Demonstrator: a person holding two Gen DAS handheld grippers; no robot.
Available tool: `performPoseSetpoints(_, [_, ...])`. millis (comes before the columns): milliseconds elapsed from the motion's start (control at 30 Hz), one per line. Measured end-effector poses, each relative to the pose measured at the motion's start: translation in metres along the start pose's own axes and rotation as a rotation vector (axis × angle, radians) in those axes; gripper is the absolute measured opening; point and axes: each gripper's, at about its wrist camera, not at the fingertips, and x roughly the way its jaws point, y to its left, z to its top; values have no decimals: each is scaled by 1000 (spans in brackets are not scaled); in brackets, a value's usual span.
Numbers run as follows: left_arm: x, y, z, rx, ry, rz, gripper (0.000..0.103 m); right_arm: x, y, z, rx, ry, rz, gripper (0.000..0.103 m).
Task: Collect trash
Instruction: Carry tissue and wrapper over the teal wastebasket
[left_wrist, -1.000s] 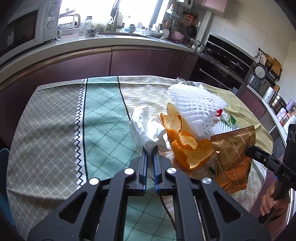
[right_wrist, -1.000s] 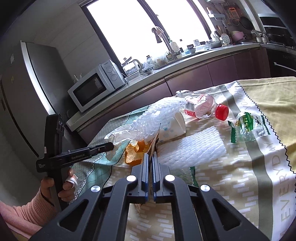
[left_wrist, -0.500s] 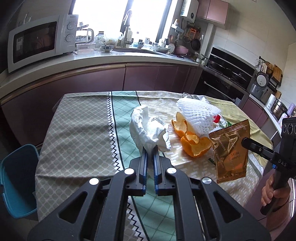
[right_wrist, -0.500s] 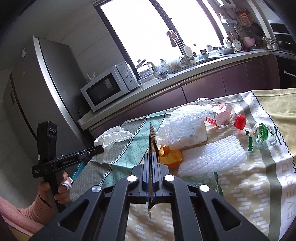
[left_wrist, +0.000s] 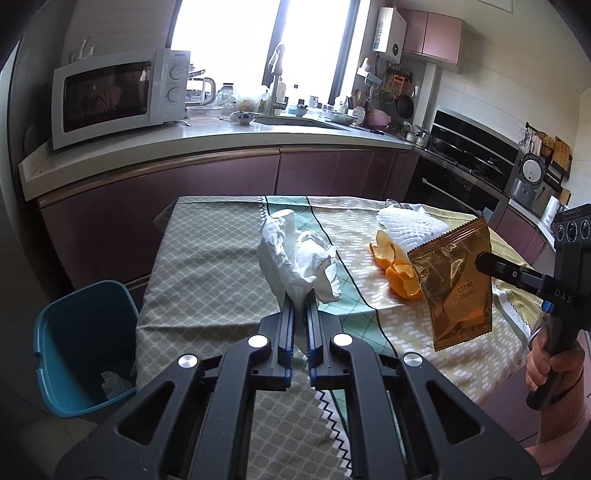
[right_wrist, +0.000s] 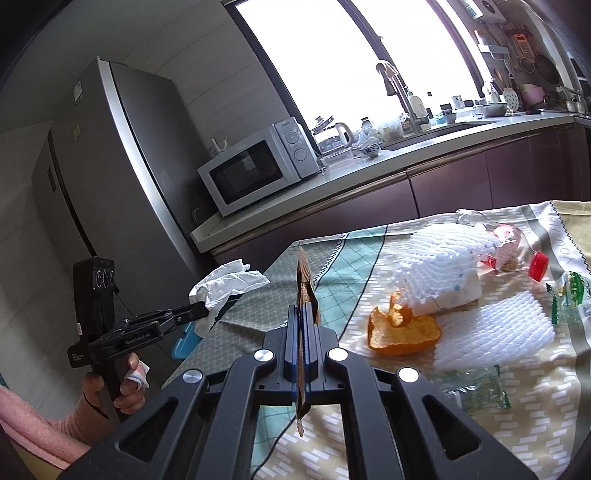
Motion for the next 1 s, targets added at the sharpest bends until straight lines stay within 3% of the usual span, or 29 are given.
performPoseSetpoints(567, [-68, 115, -20, -125, -54, 242, 6, 104, 89, 31, -108, 102, 263, 2])
performPoseSetpoints(800, [-75, 161, -31, -180, -36, 317, 6, 167, 132, 37, -136, 176, 353, 2])
performPoseSetpoints(1000, [-69, 198, -43, -240, -4, 339, 6, 217, 158, 33, -149, 237, 375, 2])
